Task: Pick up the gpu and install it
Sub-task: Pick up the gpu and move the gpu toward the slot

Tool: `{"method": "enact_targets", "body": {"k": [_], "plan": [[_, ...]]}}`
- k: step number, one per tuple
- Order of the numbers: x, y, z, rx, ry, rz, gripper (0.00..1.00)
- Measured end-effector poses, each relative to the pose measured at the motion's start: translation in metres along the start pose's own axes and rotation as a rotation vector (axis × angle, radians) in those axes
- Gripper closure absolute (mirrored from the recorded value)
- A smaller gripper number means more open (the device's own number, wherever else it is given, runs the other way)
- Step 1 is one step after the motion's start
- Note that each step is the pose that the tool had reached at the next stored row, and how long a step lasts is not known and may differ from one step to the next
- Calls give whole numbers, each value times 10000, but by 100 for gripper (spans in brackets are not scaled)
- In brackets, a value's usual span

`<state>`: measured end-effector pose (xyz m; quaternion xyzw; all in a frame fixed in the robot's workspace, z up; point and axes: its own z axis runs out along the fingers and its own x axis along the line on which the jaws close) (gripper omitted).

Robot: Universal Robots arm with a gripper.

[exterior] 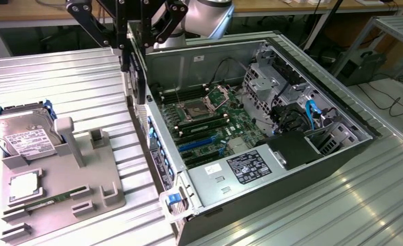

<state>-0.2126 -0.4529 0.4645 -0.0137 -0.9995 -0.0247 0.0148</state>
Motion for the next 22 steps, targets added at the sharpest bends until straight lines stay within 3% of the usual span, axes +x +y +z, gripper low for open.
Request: {"method": "enact_targets", "body": {"k": [22], "plan": [[-236,7,-4,0,0,0,73]]}}
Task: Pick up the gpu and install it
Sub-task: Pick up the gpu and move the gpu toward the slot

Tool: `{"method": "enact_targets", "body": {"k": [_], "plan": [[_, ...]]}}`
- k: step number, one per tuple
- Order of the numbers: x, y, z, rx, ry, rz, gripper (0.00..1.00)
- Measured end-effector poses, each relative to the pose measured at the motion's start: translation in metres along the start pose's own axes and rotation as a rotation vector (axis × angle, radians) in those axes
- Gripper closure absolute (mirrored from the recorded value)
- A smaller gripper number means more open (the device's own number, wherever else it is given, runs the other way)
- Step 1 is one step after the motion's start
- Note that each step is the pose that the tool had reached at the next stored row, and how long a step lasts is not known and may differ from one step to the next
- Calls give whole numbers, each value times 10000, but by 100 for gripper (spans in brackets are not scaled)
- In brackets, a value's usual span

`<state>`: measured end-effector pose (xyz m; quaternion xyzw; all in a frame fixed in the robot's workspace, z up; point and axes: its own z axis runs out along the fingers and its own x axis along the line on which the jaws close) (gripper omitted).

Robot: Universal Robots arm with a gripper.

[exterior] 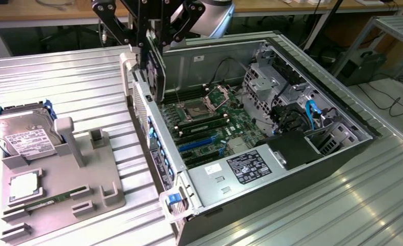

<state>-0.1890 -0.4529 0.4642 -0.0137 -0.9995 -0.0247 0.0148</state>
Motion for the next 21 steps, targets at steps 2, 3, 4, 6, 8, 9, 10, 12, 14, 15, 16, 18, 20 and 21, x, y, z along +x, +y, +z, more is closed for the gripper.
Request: {"method": "enact_targets", "body": {"k": [2,3,4,6,8,9,10,12,14,15,16,18,20,21], "plan": [[-21,0,-1,0,0,0,73],[-30,1,0,0,0,0,73],[-42,1,-1,0,0,0,73],[-65,2,-2,1,0,0,73],[-96,2,-2,0,0,0,73],[-104,3,-3,0,0,0,73],[-114,3,-3,1,1,0,73],[-138,4,-3,2,0,0,73],[-168,5,-4,2,0,-1,73],[-190,5,-5,3,0,0,73],[-210,6,-5,3,0,0,73],[-243,7,-5,2,0,0,73],[-281,8,-6,2,1,-18,73],[-310,9,-6,2,1,-33,73]]}}
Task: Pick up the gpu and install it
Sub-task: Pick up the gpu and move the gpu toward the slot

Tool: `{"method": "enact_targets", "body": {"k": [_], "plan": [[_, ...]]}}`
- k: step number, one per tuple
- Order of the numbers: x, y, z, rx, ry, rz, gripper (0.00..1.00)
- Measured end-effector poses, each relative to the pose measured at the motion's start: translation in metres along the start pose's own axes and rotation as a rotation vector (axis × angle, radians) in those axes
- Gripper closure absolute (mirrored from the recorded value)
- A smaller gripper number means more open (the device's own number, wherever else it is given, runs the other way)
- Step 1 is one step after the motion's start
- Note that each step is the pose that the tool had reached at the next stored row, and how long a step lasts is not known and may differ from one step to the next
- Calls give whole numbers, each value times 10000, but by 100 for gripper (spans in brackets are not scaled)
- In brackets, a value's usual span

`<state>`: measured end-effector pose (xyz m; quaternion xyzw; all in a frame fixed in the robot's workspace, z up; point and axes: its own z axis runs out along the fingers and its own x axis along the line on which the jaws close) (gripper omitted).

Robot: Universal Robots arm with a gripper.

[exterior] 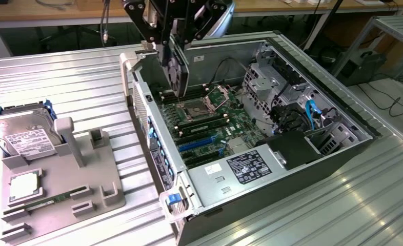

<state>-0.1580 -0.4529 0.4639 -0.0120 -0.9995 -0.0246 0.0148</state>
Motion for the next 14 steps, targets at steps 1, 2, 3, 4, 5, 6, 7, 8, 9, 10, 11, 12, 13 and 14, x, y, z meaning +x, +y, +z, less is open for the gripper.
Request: {"method": "enact_targets", "body": {"k": [1,2,3,4,5,6,7,8,9,10,11,12,13,14], "plan": [[-41,2,0,6,0,-16,73],[-60,4,1,14,-8,-22,73],[-70,4,4,24,-48,-27,73],[-75,4,7,31,-100,-32,73],[-80,4,9,37,-166,-36,73],[-85,4,12,44,-247,-41,73],[-90,4,14,51,-316,-46,73],[-100,5,14,53,-343,-48,73],[-113,6,13,54,-344,-48,73],[-129,6,13,52,-346,-47,73],[-153,6,13,52,-346,-48,73],[-178,7,12,52,-346,-47,73],[-200,7,11,52,-346,-47,73],[-221,8,11,52,-346,-47,73]]}}
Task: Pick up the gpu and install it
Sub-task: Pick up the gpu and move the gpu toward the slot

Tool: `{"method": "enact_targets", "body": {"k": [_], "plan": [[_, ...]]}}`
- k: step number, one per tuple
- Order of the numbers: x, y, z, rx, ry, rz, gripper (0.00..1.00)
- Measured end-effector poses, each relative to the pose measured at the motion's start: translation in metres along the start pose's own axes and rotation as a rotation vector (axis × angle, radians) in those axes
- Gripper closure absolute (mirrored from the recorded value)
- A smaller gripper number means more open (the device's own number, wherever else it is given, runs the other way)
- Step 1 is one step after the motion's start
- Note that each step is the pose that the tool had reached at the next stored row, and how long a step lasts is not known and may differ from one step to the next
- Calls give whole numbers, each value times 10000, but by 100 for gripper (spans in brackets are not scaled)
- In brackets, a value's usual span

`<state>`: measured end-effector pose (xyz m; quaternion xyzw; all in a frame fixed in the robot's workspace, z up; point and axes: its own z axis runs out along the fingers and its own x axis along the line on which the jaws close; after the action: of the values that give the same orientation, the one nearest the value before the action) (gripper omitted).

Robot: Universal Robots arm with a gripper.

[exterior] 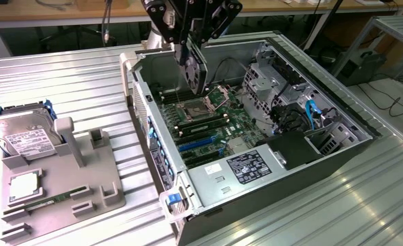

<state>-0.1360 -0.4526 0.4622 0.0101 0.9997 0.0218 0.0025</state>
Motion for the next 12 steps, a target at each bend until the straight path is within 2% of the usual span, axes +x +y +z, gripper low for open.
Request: {"method": "enact_targets", "body": {"k": [12], "plan": [[-213,4,9,-1,0,-2,73]]}}
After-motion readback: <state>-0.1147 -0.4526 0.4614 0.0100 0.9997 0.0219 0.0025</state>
